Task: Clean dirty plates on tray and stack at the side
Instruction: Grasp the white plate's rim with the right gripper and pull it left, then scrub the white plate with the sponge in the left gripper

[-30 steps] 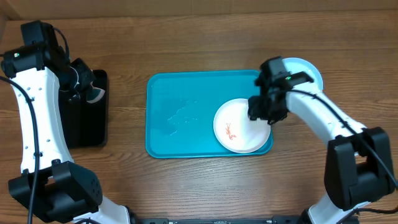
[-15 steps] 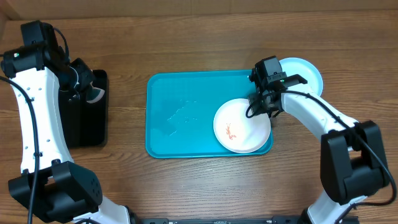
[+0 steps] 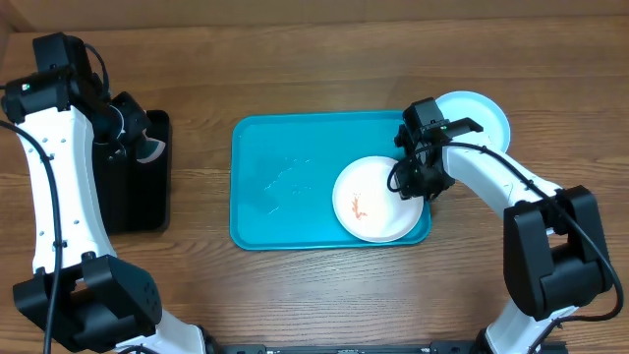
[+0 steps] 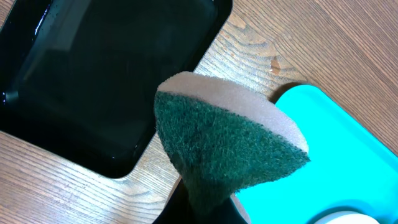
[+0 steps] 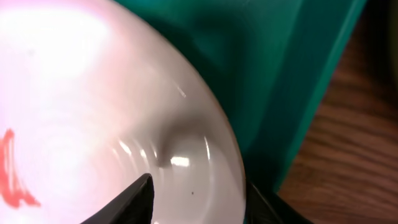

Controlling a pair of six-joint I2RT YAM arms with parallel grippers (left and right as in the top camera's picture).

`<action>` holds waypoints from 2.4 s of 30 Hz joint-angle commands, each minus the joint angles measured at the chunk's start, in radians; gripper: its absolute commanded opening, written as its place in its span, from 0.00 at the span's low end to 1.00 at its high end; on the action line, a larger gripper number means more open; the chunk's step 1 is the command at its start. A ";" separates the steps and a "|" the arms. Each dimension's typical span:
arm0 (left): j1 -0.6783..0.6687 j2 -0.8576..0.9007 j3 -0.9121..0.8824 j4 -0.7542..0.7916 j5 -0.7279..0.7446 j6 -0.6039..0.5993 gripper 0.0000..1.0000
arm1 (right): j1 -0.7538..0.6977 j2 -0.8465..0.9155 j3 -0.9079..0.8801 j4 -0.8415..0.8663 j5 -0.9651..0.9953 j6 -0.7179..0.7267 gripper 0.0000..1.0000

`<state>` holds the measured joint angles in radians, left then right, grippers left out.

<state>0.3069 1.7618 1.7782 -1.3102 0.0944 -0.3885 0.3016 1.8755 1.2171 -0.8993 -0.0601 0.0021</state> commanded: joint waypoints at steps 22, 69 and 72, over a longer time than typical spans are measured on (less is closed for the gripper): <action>-0.010 0.000 0.005 0.006 0.100 0.037 0.04 | -0.001 0.000 -0.116 0.030 -0.156 0.399 0.24; -0.635 0.161 -0.352 0.446 0.168 -0.035 0.04 | 0.143 0.000 -0.116 0.465 -0.090 0.488 0.21; -0.636 0.171 -0.352 0.448 0.169 -0.039 0.04 | 0.143 0.001 -0.116 0.470 -0.090 0.488 0.20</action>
<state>-0.3260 1.9179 1.4311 -0.8669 0.2512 -0.4137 0.4458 1.8740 1.1038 -0.4370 -0.1711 0.4973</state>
